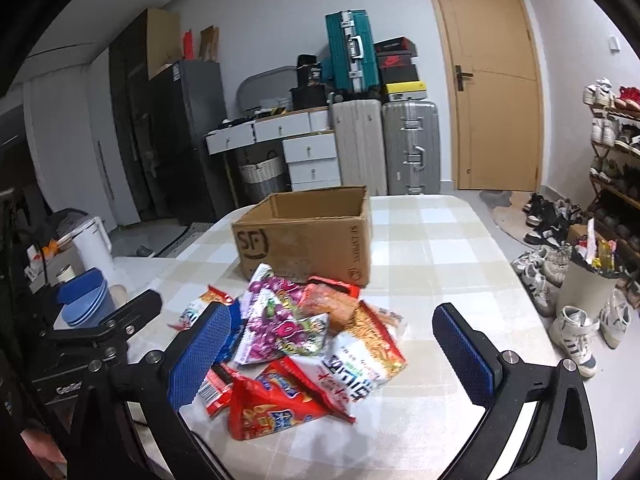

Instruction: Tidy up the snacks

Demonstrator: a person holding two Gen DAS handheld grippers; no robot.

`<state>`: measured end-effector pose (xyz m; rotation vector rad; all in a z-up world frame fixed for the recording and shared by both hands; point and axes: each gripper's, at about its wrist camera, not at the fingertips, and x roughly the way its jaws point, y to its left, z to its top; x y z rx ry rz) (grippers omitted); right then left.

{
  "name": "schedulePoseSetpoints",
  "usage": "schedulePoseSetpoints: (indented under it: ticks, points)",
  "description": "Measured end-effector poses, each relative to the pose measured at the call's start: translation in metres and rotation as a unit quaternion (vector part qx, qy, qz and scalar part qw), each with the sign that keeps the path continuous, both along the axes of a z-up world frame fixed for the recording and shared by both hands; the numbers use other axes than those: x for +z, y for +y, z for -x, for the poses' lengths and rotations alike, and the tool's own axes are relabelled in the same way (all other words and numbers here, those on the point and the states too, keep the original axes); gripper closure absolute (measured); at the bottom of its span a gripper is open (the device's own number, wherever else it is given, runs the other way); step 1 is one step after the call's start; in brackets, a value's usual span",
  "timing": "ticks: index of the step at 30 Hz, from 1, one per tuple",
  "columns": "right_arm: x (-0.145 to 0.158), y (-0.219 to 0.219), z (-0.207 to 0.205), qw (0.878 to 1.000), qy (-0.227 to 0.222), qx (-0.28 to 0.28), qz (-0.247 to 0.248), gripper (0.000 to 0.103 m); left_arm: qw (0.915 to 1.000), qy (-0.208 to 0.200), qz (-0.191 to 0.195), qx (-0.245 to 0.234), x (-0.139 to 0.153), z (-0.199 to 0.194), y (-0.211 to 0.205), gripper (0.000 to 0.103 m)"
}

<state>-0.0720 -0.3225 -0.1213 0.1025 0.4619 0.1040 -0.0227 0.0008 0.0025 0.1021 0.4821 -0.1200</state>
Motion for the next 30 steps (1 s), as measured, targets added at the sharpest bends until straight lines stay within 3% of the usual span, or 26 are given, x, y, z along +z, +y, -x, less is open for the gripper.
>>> schedulePoseSetpoints:
  ticks: [7,13,19,26,30]
  points:
    - [-0.004,0.009,0.001,0.999,-0.001,-0.006,0.037,0.000,0.9999,0.011,0.002,0.009,-0.002,-0.005,0.006,0.001]
    - [-0.012,0.008,0.002,0.999,0.014,-0.006,0.038,0.000,0.9992,0.035,0.019,0.012,-0.005,-0.012,0.018,0.001]
    - [-0.021,0.011,0.001,0.997,0.035,0.070,-0.007,0.000,0.9940,0.079,0.075,0.012,-0.013,-0.023,0.047,0.001]
    - [-0.050,0.054,-0.010,0.986,0.092,0.123,0.073,0.000,0.9920,0.111,0.054,0.026,-0.029,-0.031,0.059,0.001]
    - [-0.073,0.075,-0.022,0.975,0.126,0.136,0.120,0.001,0.9846,0.151,0.082,0.031,-0.041,-0.038,0.069,0.001]
